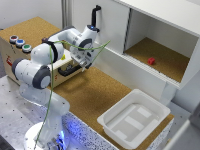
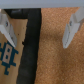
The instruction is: Grasp the handle of the drawer, then close it
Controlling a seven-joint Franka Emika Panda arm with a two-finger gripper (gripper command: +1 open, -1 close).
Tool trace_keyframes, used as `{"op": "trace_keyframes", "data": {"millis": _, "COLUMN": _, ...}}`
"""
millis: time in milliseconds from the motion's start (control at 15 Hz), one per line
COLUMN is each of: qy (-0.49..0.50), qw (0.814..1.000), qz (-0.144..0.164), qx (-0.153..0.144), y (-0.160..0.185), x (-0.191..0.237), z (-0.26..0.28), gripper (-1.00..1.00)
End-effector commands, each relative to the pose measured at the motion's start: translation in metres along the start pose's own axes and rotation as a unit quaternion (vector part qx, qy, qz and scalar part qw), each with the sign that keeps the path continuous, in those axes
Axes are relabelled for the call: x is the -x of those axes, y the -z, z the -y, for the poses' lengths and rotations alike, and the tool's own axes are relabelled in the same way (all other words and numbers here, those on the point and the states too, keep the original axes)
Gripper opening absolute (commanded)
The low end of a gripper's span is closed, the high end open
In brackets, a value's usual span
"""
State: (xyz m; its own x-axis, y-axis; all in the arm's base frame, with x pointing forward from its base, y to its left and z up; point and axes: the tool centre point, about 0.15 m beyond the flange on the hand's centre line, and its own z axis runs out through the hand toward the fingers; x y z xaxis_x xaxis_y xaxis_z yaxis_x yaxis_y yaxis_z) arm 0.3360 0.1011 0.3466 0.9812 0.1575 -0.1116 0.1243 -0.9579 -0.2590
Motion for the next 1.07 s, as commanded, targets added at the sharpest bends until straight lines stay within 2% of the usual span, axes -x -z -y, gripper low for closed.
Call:
{"op": "trace_keyframes", "data": {"millis": 0, "qy": 0.025, "qw": 0.999, "qz": 0.020, "qx": -0.007, "y": -0.033, "x": -0.019, "z": 0.000, "gripper": 1.00}}
{"op": "trace_keyframes", "data": {"millis": 200, "qy": 0.012, "qw": 1.000, "qz": 0.019, "qx": -0.007, "y": -0.035, "x": -0.021, "z": -0.001, "gripper": 1.00}}
{"op": "trace_keyframes", "data": {"millis": 400, "qy": 0.000, "qw": 1.000, "qz": 0.001, "qx": 0.000, "y": -0.036, "x": -0.022, "z": 0.003, "gripper": 1.00}}
{"op": "trace_keyframes", "data": {"millis": 467, "qy": -0.012, "qw": 1.000, "qz": -0.014, "qx": 0.010, "y": -0.037, "x": -0.022, "z": 0.003, "gripper": -1.00}}
{"op": "trace_keyframes", "data": {"millis": 800, "qy": -0.017, "qw": 0.997, "qz": -0.072, "qx": 0.019, "y": -0.047, "x": -0.028, "z": 0.011, "gripper": -1.00}}
{"op": "trace_keyframes", "data": {"millis": 1000, "qy": -0.020, "qw": 0.997, "qz": -0.074, "qx": 0.010, "y": -0.048, "x": -0.032, "z": 0.014, "gripper": -1.00}}
